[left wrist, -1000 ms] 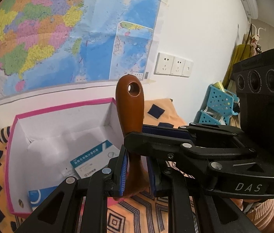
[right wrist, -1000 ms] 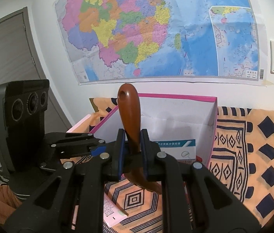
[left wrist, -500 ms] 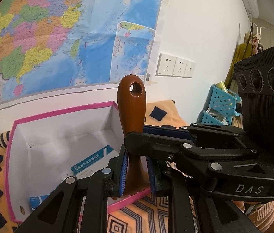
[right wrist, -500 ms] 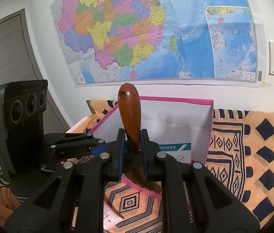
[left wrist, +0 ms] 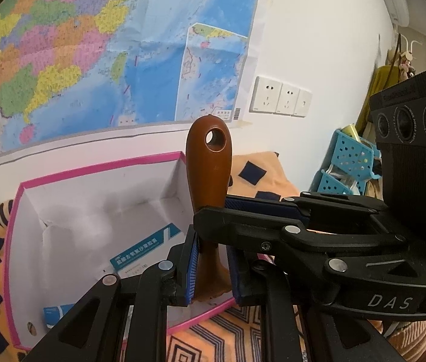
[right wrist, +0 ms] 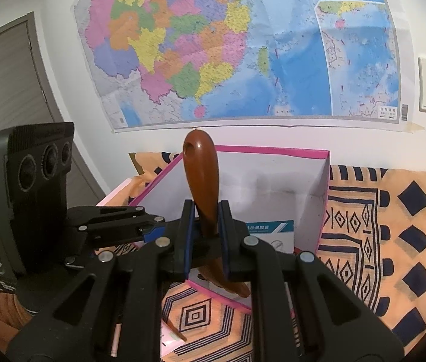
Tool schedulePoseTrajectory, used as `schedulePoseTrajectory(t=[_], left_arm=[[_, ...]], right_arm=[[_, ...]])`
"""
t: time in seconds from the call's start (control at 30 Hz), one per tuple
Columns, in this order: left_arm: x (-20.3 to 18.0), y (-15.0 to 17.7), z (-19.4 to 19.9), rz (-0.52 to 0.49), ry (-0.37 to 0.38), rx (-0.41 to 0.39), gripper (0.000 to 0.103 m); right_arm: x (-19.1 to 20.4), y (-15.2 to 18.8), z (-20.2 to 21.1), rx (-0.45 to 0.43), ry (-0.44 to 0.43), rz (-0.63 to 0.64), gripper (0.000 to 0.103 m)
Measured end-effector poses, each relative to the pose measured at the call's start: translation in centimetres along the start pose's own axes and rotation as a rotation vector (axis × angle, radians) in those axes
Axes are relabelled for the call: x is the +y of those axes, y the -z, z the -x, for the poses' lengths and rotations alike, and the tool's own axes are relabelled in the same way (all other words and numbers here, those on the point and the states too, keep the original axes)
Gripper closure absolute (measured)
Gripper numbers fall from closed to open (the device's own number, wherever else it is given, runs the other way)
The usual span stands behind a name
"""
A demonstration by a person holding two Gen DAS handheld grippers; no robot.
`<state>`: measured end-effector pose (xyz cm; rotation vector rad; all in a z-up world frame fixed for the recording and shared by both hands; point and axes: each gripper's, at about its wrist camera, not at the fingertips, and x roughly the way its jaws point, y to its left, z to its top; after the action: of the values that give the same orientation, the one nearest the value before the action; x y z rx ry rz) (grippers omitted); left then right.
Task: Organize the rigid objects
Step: 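Lower the wooden rake into the magenta shoebox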
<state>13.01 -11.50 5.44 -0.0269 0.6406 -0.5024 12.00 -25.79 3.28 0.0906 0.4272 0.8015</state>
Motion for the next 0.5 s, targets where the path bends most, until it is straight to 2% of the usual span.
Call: schedulePoseTrajectory(t=[0.5], left_arm=[[0.8, 0.4, -1.6, 0.028, -0.006, 0.041, 0.087]], right_arm=[[-1.3, 0.6, -1.5, 0.042, 0.015, -0.022, 0.086]])
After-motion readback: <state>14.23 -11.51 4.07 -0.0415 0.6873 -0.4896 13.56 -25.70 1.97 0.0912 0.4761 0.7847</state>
